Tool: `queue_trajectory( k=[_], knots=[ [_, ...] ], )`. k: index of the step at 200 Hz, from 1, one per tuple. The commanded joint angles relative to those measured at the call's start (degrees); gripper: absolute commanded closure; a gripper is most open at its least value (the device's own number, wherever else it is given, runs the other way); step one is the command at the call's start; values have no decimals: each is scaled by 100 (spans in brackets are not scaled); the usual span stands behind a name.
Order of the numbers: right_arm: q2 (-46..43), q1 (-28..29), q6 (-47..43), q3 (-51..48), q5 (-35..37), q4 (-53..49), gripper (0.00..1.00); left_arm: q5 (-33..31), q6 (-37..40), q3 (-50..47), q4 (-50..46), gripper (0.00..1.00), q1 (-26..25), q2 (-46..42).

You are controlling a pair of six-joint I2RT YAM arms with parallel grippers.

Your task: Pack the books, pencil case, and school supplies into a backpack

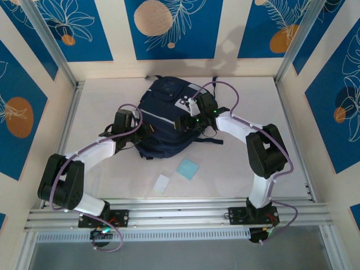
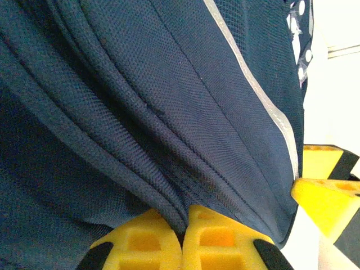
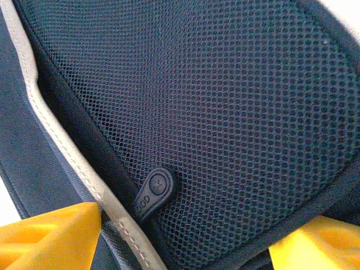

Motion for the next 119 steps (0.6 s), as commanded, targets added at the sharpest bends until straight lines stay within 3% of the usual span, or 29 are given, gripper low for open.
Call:
queue_trajectory(
  k=[1, 67, 110, 119],
  knots=[
    [-370, 584, 249, -149, -495, -136, 24, 303, -88, -21, 703, 100, -119, 74],
    [-760, 1053, 310, -278, -437, -560, 24, 105, -258, -29, 925, 100, -148, 45],
    [-1030, 705, 360, -511, 45, -865, 25, -23, 54, -14, 552, 100, -154, -153],
    [-1148, 561, 550, -614, 155, -809, 26, -94, 242, 50, 296, 95, -148, -247]
  ],
)
